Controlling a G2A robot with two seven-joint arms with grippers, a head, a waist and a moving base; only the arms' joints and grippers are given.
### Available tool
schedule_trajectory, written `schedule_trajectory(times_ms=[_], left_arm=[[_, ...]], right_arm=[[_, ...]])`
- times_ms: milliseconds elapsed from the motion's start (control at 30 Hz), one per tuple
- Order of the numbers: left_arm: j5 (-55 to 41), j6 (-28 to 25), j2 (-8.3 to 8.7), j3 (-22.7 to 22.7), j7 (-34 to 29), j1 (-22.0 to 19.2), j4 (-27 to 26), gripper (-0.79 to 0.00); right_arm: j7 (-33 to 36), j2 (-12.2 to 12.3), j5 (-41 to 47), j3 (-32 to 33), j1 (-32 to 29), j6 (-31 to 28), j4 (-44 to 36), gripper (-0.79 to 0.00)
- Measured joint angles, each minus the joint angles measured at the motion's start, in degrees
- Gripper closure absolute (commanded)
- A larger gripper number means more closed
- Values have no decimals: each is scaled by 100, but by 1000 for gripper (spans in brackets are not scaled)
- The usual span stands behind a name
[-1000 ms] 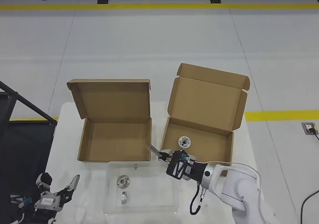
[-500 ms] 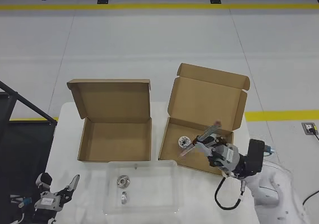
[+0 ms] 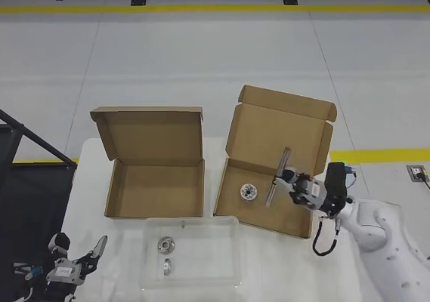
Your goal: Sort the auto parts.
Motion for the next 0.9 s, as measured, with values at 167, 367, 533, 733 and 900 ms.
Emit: schedule_trajectory(times_ms=[167,367,533,733,900], left_arm=[[0,0,0,0,0,0,0,-785],[0,0,0,0,0,0,0,-785],[0,0,0,0,0,0,0,-785],[0,0,0,0,0,0,0,-785],[0,0,0,0,0,0,0,-785]], right_arm=[[1614,128,630,-568,720,0,850,0],[3220,68,1425,-1229,1601,15,1982,0],[4076,-84,1779,-1760,2142,335,2668,0],[4242,-317,1885,-2278,2551,661,3300,0],[3856,-529,1536,-2654,2757,1086,3776,0]])
